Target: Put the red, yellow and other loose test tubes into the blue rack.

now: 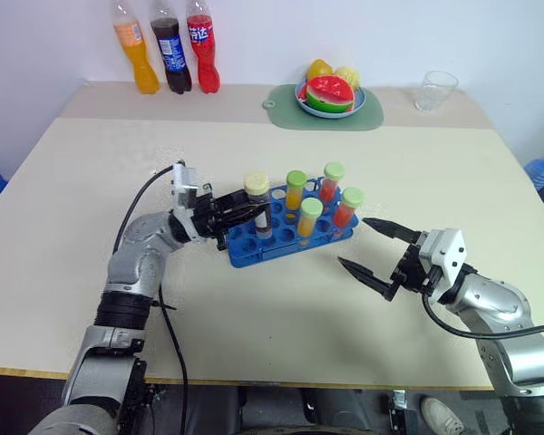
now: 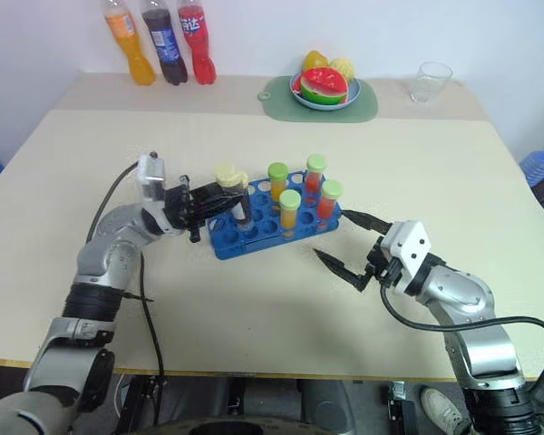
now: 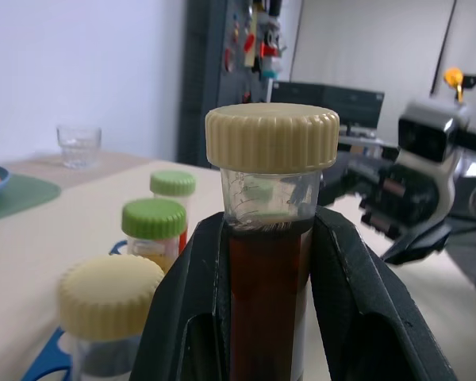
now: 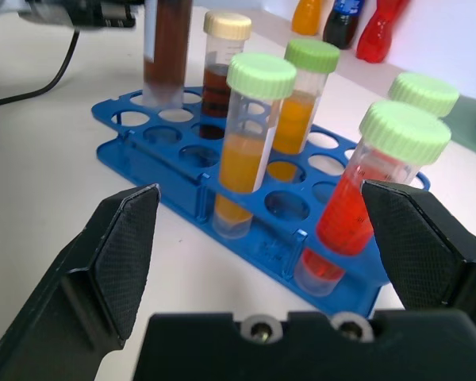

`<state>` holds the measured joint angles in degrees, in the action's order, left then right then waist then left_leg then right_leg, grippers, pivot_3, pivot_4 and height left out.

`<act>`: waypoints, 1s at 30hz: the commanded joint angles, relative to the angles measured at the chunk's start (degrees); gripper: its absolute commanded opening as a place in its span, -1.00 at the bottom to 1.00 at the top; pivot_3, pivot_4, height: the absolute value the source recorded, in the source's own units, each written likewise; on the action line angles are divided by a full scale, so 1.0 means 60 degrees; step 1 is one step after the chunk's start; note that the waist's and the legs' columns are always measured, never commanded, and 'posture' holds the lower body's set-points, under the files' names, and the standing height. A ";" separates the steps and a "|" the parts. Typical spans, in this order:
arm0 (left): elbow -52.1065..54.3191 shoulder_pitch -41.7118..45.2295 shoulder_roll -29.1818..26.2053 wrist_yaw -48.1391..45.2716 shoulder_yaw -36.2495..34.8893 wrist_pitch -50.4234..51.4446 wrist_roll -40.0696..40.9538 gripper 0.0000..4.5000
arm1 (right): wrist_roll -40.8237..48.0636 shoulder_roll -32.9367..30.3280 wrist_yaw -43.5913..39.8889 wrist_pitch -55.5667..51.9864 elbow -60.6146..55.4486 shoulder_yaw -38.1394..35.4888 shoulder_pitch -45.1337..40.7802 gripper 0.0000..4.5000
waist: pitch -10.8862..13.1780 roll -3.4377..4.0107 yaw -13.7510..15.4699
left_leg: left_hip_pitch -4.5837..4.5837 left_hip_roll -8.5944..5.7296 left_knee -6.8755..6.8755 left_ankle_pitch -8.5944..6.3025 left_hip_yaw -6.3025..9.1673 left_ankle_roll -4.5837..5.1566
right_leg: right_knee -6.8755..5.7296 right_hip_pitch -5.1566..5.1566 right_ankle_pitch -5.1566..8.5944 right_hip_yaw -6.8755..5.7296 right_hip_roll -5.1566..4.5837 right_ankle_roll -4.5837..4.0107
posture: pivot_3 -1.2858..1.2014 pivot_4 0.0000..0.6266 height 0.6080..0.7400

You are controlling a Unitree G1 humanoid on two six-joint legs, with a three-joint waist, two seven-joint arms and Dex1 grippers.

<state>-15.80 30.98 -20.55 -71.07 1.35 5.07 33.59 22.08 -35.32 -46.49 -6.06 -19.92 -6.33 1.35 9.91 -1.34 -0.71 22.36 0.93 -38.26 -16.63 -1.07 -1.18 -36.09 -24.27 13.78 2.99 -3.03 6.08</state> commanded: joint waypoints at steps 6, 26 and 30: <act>-0.0417 -0.0130 0.0073 -0.0459 0.0374 -0.1323 -0.1292 -0.55 | 0.0220 -0.0366 -0.0061 -0.0257 -0.0355 -0.0573 0.0323 1.00 | -0.0001 0.0002 0.0009 | 0.0000 0.0004 0.0000 -0.0002 0.0002 0.0003 | 0.0000 0.0000 0.0000 0.0002 0.0005 0.0000 | 0.03 -0.52 1.00; 0.0251 -0.0732 0.0208 -0.0355 0.0413 -0.1136 -0.1299 -0.55 | 0.0235 -0.0299 -0.0167 -0.0179 -0.0460 -0.0555 0.0526 1.00 | -0.0012 0.0006 -0.0001 | -0.0013 0.0008 0.0000 -0.0004 0.0005 0.0008 | -0.0002 0.0014 0.0000 0.0003 0.0010 0.0000 | 0.03 -0.52 1.00; 0.0184 -0.0688 0.0219 -0.0244 0.0424 -0.1065 -0.1404 -0.55 | 0.0191 -0.0235 -0.0114 -0.0154 -0.0466 -0.0491 0.0513 1.00 | -0.0013 0.0007 -0.0004 | -0.0012 0.0009 0.0000 -0.0005 0.0007 0.0009 | -0.0003 0.0012 0.0000 0.0002 0.0013 0.0000 | 0.03 -0.52 1.00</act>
<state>-15.76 26.19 -19.17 -72.60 3.82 -1.54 25.38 22.76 -37.04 -47.48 -8.00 -20.22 -8.56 4.79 9.83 -1.30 -0.73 22.29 0.99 -38.26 -16.66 -1.03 -1.12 -36.11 -24.19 13.79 3.00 -2.95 6.08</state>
